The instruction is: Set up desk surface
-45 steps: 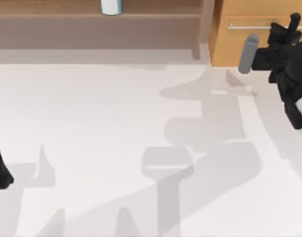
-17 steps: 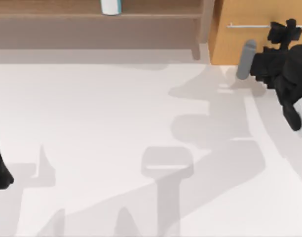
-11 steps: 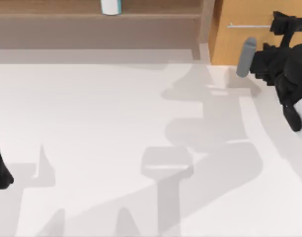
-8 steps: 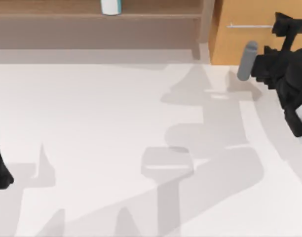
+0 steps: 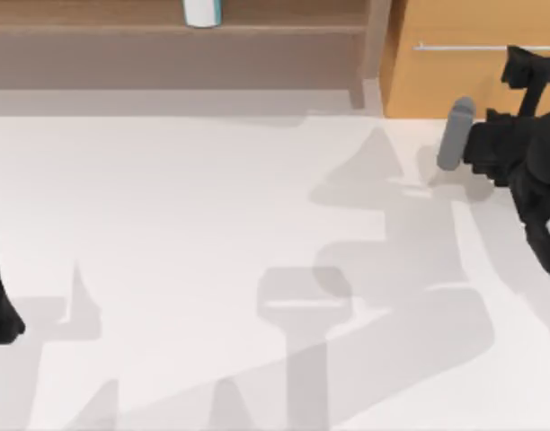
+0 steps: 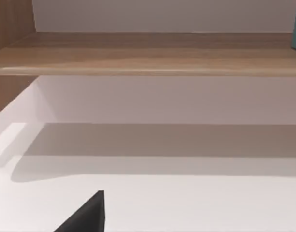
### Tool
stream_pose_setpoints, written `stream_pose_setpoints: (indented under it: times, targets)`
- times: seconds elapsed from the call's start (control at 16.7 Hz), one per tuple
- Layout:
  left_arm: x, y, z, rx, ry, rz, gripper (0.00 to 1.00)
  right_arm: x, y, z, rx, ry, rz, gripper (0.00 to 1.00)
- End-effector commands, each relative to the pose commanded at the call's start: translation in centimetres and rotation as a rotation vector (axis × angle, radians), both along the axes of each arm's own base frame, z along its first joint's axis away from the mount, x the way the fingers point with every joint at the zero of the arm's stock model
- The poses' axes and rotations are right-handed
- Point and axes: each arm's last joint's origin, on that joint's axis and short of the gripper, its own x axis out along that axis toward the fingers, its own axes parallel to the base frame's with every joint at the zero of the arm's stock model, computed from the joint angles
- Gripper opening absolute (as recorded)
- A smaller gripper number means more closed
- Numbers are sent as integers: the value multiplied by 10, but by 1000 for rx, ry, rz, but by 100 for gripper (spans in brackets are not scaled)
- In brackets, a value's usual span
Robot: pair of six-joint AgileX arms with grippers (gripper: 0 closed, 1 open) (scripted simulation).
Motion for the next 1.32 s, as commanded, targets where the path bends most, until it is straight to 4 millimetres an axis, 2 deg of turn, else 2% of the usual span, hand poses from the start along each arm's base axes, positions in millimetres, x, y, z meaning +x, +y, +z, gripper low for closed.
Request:
stream_pose_setpoints:
  times: [0.18,0.24,0.36,0.48,0.66,0.9,1.08,1.32]
  targets:
    - [0,0,0,0,0,0,100,1,-1,0,0,1,-3,100]
    - [0,0,0,0,0,0,100,1,3,1,10,-5,1,100]
    - [0,0,0,0,0,0,100,0,23,6,61,-14,24,100]
    - [0,0,0,0,0,0,100,-5,57,8,142,-8,60,100]
    - [0,0,0,0,0,0,100,-17,119,11,298,26,103,100]
    - [0,0,0,0,0,0,100,-24,198,21,550,67,93,100]
    - [0,0,0,0,0,0,100,-19,246,38,769,65,49,100]
    - [0,0,0,0,0,0,100,-2,295,70,1070,31,-9,100]
